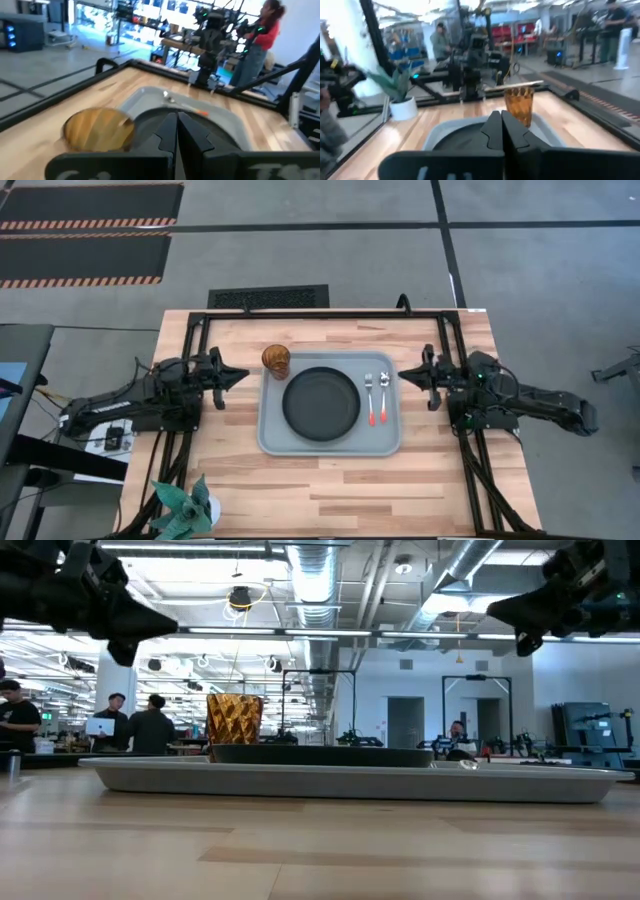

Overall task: Pick and place plate/cup/fork/spoon on tray
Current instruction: Return to Home Position

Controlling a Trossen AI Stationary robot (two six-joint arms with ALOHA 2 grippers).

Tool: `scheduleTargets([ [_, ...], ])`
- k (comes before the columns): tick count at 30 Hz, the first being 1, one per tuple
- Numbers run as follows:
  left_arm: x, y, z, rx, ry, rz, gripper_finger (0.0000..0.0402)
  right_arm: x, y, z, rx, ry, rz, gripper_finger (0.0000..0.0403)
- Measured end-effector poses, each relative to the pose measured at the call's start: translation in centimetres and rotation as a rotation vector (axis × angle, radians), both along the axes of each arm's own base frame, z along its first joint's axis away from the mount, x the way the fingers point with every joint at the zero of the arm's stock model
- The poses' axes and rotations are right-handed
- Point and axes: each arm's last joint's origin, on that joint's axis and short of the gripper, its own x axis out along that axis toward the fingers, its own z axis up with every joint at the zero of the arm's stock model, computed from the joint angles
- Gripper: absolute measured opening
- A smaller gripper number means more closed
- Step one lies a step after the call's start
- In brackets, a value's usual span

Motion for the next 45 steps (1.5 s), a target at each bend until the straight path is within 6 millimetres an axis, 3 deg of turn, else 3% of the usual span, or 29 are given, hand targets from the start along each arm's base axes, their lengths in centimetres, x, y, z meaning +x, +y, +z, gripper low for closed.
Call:
scheduleTargets([
  [5,-1.4,-0.3,-0.1,0.004,-0.021,0.041,0.0,-0.8,0.1,-1.4,0.017,-0.095,-0.062,0.0001],
  [10,-1.3,-0.2,-0.4,0.005,0.003,0.045,0.0,-1.0,0.4,-2.0,0.034,-0.143,-0.095,0.0001],
  [14,-0.7,-0.1,-2.0,-0.026,-0.021,0.034,0.0,-1.0,0.9,-1.8,0.03,-0.167,-0.08,0.0001],
  [18,-0.1,-0.2,-2.5,-0.015,-0.095,0.031,0.0,-0.8,1.3,-2.4,0.065,-0.11,-0.094,0.0001],
  [28,-0.1,-0.4,-2.8,0.007,-0.069,0.048,0.0,-0.7,2.3,-3.1,0.072,-0.039,-0.11,0.0017],
  [45,-0.1,-0.5,-2.9,-0.062,-0.08,0.025,0.0,-0.6,2.3,-3.9,0.218,0.029,-0.1,0.0028],
])
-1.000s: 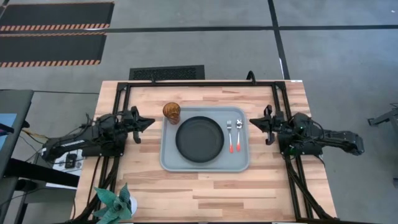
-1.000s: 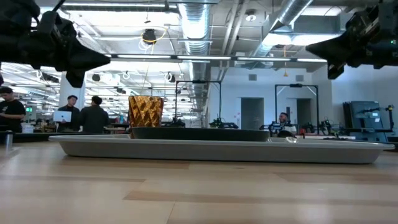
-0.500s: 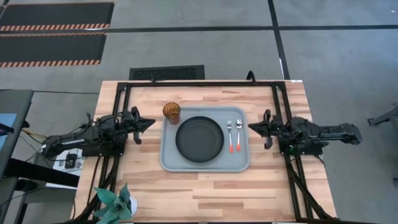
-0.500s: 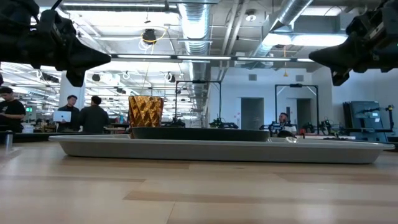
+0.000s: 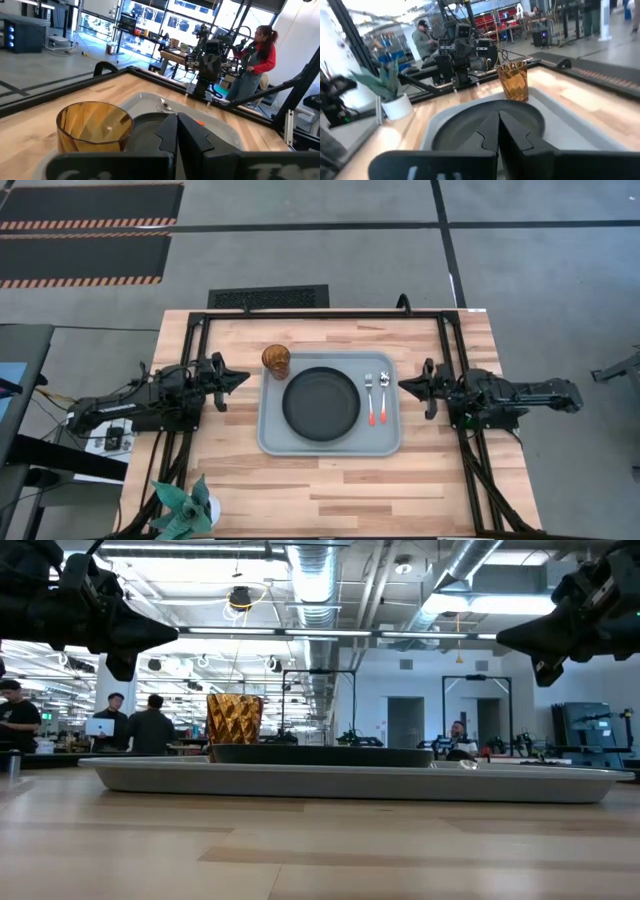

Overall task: Pick and place plate/cup/fork/spoon on tray
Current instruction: Return to Home Position

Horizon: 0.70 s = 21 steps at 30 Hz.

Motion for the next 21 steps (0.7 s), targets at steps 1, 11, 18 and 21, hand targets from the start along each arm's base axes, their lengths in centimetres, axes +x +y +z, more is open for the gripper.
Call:
scheduleTargets([
  [1,0.0,0.0,0.0,0.0,0.0,0.0,0.0,0.0,0.0,0.0,-0.031,0.005,0.0,0.0028],
  [11,0.0,0.0,-0.02,-0.001,0.0,0.0,0.0,-0.15,0.17,0.48,-0.252,-0.014,-0.003,0.0026],
  [18,0.01,0.0,-0.04,-0.001,0.001,0.0,0.0,-0.34,-0.26,0.46,-0.289,0.002,-0.096,0.0029],
  [21,0.01,0.0,-0.05,-0.001,0.001,0.0,0.0,-0.34,-0.41,0.44,-0.296,0.008,-0.11,0.0027],
])
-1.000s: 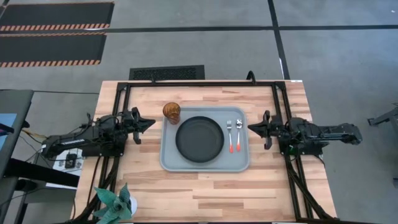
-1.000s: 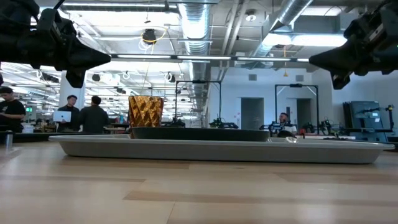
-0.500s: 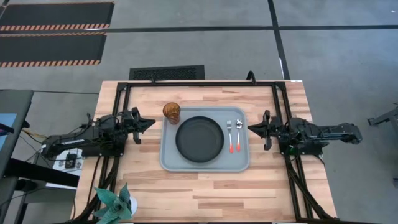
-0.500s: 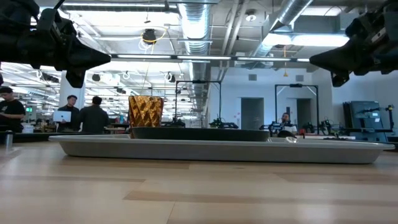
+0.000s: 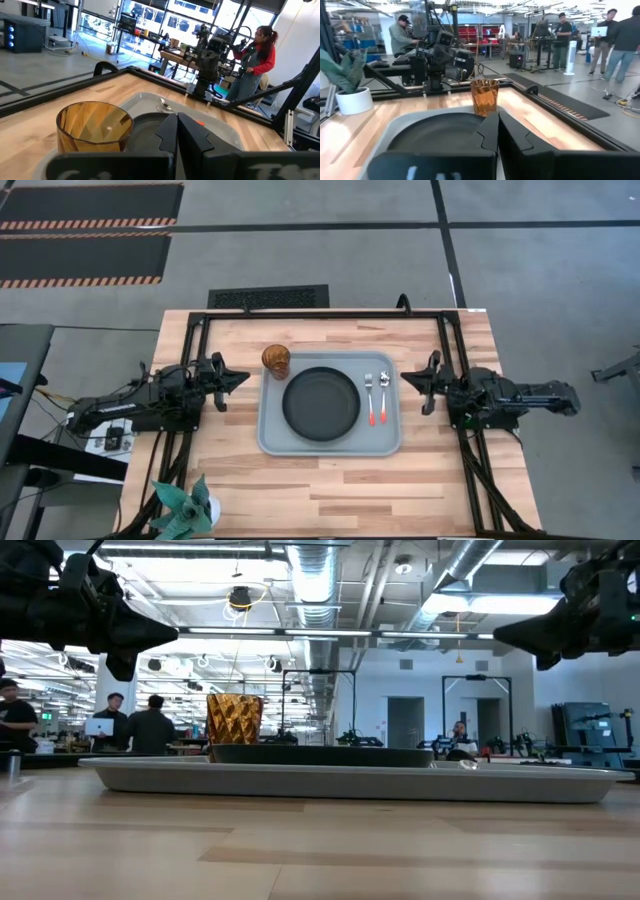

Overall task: Pick and place plate/cup/fork/spoon on tray
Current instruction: Return to Home Position

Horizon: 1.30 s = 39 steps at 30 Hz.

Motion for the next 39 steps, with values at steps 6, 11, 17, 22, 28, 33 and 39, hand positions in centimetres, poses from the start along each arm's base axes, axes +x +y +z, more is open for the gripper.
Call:
scheduleTargets([
  [6,0.0,0.0,0.0,0.0,0.0,0.0,0.0,0.01,-0.14,-0.06,0.003,0.005,-0.013,0.0029],
  [11,0.0,0.0,0.0,0.0,0.0,0.0,0.0,0.02,-0.14,-0.09,0.003,0.008,-0.012,0.0027],
  [17,0.0,0.0,0.0,0.0,0.0,0.0,0.0,0.02,-0.14,-0.09,0.004,0.009,-0.012,0.0029],
  [22,0.0,0.0,0.0,0.0,0.0,0.0,0.0,0.02,-0.14,-0.1,0.004,0.009,-0.01,0.0032],
  [28,0.0,0.0,0.0,0.0,0.0,0.0,0.0,0.02,-0.14,-0.1,0.004,0.009,-0.01,0.0031],
  [33,0.0,0.0,0.0,0.0,0.0,0.0,0.0,0.02,-0.14,-0.1,0.004,0.009,-0.01,0.0033],
  [39,0.0,0.0,0.0,0.0,0.0,0.0,0.0,0.02,-0.14,-0.1,0.005,0.009,-0.01,0.0033],
])
